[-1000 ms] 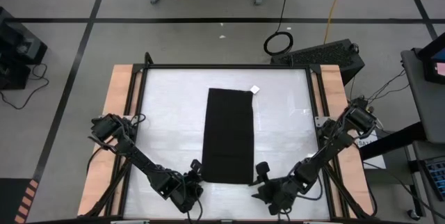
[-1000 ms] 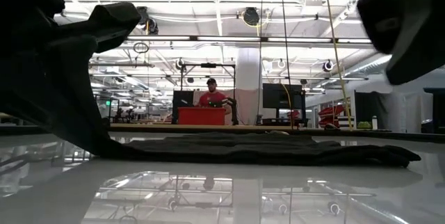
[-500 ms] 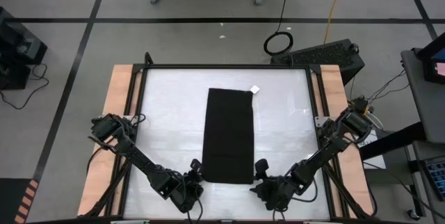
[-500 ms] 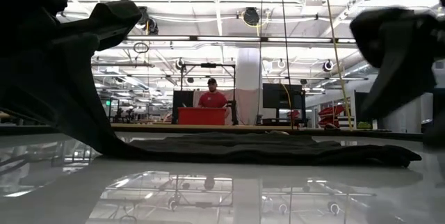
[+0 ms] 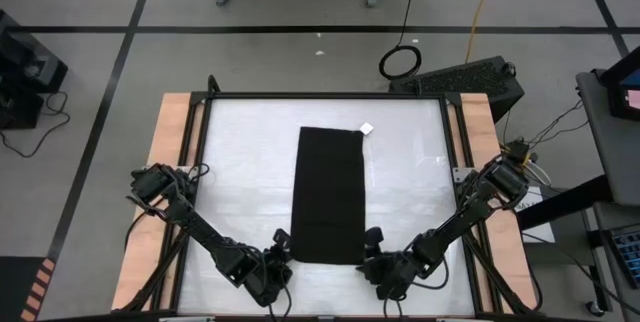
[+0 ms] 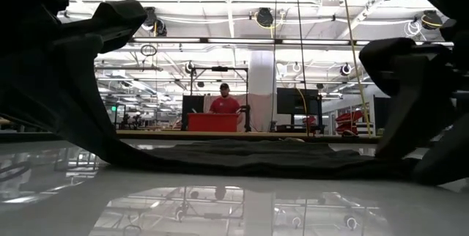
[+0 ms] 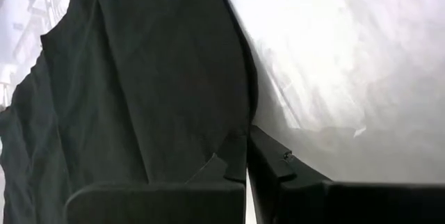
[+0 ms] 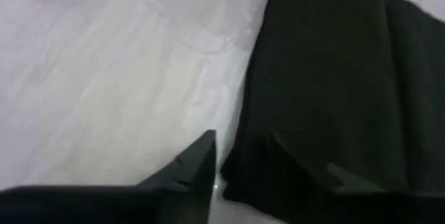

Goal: Roll towel
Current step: Roll the black towel

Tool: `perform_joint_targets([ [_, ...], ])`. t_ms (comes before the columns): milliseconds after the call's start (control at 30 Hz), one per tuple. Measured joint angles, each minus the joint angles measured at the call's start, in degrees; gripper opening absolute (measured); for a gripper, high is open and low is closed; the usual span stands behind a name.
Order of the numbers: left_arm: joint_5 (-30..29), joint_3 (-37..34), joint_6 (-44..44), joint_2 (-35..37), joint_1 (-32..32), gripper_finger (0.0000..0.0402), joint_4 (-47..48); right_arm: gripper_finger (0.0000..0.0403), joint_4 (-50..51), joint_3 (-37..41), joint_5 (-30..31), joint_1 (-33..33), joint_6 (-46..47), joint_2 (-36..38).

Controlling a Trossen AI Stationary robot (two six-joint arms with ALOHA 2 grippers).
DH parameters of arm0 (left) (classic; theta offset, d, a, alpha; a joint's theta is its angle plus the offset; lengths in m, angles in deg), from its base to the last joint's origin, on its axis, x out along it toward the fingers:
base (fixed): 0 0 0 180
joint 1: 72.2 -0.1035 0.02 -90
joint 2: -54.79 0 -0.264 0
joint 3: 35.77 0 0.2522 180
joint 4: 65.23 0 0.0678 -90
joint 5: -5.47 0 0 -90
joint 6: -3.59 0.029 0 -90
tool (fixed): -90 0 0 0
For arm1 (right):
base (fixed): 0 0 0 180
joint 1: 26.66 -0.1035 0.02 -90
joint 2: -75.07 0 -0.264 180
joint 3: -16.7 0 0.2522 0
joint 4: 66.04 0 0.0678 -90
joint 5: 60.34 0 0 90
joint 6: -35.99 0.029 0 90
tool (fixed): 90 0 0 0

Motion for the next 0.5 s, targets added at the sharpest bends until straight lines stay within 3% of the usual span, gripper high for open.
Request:
perform_joint_targets([
  [167,0.0,0.0,-3.2,0.0,0.0,0.0,0.0,0.0016,0.6,0.0,-1.6,0.1,3.4,-0.1],
  [500,1.0,0.0,-20.5,0.0,-0.1,0.0,2.5,0.0003,2.2,0.4,-1.8,0.1,16.7,2.5],
])
